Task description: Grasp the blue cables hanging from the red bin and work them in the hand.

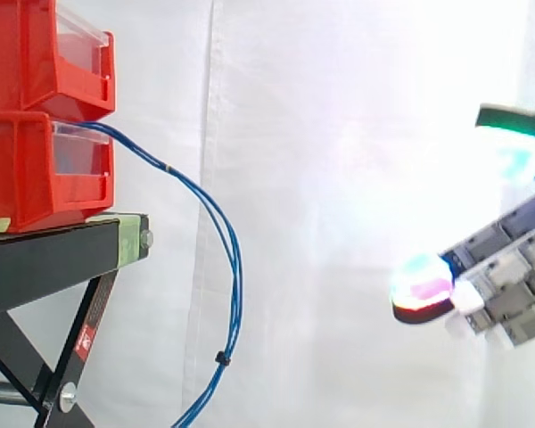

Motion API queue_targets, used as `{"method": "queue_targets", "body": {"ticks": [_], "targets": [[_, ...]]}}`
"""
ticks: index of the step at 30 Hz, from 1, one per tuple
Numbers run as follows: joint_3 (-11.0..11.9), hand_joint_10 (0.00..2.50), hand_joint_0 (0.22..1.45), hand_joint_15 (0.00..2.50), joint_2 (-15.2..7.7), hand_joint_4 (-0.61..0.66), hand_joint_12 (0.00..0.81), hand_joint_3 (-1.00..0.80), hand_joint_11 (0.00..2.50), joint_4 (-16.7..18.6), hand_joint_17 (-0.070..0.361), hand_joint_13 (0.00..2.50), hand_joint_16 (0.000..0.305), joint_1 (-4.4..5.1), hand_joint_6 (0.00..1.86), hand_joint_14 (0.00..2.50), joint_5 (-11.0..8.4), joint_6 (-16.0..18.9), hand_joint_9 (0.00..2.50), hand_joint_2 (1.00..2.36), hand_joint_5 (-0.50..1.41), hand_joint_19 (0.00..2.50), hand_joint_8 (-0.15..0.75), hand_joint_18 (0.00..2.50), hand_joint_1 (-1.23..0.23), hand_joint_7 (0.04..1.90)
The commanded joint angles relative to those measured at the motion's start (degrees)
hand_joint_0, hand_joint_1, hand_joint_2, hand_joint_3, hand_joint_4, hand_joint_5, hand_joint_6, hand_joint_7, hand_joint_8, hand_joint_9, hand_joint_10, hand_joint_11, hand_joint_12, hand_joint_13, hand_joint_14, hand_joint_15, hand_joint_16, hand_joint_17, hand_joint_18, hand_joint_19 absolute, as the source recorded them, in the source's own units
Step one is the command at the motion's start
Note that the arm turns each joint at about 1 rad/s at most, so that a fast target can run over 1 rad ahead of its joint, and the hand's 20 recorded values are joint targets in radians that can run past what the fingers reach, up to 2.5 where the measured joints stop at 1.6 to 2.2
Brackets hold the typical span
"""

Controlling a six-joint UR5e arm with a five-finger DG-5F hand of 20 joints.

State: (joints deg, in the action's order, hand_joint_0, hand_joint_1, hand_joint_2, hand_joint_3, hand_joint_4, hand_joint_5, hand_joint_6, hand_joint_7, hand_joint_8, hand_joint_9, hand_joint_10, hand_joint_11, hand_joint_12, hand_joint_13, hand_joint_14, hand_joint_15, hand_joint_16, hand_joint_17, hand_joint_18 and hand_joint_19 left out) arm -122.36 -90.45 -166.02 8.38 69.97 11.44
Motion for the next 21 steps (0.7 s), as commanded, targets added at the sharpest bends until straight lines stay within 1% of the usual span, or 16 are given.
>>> {"method": "queue_targets", "body": {"ticks": [1,2,3,4,5,7,9,10,12,13,14,15,17,18,19,21], "targets": [[-3.2,0.01,0.83,0.25,-2.4,0.28,0.370,-0.88,0.42,23.1,0.125,0.17,0.056,0.50,0.01,0.01,-5.11,0.1,0.63,1.00,-0.02,0.16,0.342,0.04,-0.54,0.75],[-3.2,0.01,0.83,0.25,-3.9,0.28,0.371,-0.88,0.42,25.1,0.125,0.17,0.056,0.58,0.01,0.01,-5.99,0.1,0.63,1.00,-0.02,0.16,0.343,0.04,-0.54,0.75],[-3.2,0.01,0.83,0.25,-5.7,0.28,0.371,-0.88,0.42,27.2,0.125,0.17,0.056,0.58,0.01,0.01,-6.25,0.3,0.63,1.00,-0.02,0.16,0.341,0.04,-0.54,0.75],[-3.2,0.01,0.83,0.25,-7.5,0.28,0.371,-0.88,0.42,29.2,0.125,0.18,0.056,0.67,0.01,0.01,-5.99,1.0,0.63,1.00,-0.02,0.16,0.341,0.04,-0.54,0.75],[-3.1,0.01,0.83,0.25,-8.5,0.28,0.371,-0.88,0.43,30.2,0.125,0.18,0.056,0.67,0.01,0.01,-5.81,1.5,0.64,1.00,-0.01,0.17,0.343,0.04,-0.54,0.74],[-2.5,0.01,0.83,0.25,-12.4,0.28,0.371,-0.88,0.44,34.8,0.125,0.18,0.056,0.67,0.01,0.01,-5.72,3.1,0.64,1.00,-0.01,0.16,0.342,0.04,-0.54,0.75],[-1.9,0.01,0.83,0.25,-13.8,0.28,0.372,-0.88,0.43,36.4,0.126,0.18,0.056,0.67,0.01,0.01,-5.55,3.6,0.64,1.00,-0.01,0.16,0.342,0.04,-0.54,0.75],[-0.9,0.01,0.83,0.26,-15.4,0.28,0.372,-0.88,0.43,37.5,0.125,0.18,0.056,0.58,0.01,0.01,-5.46,4.0,0.63,1.00,-0.01,0.15,0.342,0.04,-0.54,0.75],[0.4,0.01,0.83,0.24,-16.4,0.27,0.369,-0.89,0.41,37.7,0.128,0.13,0.057,0.58,0.01,0.01,-5.28,4.2,0.59,1.00,-0.03,0.14,0.335,0.00,-0.55,0.75],[1.7,0.01,0.82,0.23,-17.4,0.25,0.358,-0.90,0.30,37.4,0.130,0.02,0.058,0.58,0.01,0.00,-5.20,4.2,0.46,1.00,-0.06,0.09,0.312,0.00,-0.55,0.73],[2.6,0.00,0.80,0.21,-18.0,0.24,0.349,-0.91,0.20,37.1,0.130,0.00,0.058,0.58,0.01,0.00,-5.20,4.2,0.34,1.00,-0.09,0.06,0.288,0.00,-0.56,0.71],[4.5,0.00,0.80,0.21,-18.9,0.24,0.346,-0.91,0.19,36.0,0.131,0.00,0.058,0.58,0.01,0.00,-5.11,4.1,0.34,1.00,-0.10,0.05,0.288,0.00,-0.56,0.71],[6.1,0.00,0.77,0.20,-19.6,0.20,0.323,-0.95,0.08,35.0,0.128,0.00,0.057,0.50,0.01,0.00,-5.02,4.1,0.17,1.00,-0.17,0.02,0.251,0.00,-0.55,0.67],[8.4,0.00,0.77,0.20,-19.8,0.19,0.322,-0.96,0.07,33.5,0.130,0.00,0.058,0.58,0.01,0.00,-4.67,3.5,0.15,1.00,-0.19,0.02,0.252,0.00,-0.55,0.67],[9.4,0.00,0.76,0.20,-19.8,0.18,0.321,-0.97,0.06,32.9,0.130,0.00,0.058,0.67,0.00,0.00,-4.58,2.6,0.13,1.00,-0.20,0.01,0.249,0.00,-0.55,0.66],[10.5,0.00,0.76,0.20,-19.8,0.18,0.321,-0.97,0.07,32.3,0.132,0.00,0.059,0.67,0.00,0.00,-4.58,1.5,0.12,1.00,-0.22,0.01,0.249,0.00,-0.55,0.66]]}}
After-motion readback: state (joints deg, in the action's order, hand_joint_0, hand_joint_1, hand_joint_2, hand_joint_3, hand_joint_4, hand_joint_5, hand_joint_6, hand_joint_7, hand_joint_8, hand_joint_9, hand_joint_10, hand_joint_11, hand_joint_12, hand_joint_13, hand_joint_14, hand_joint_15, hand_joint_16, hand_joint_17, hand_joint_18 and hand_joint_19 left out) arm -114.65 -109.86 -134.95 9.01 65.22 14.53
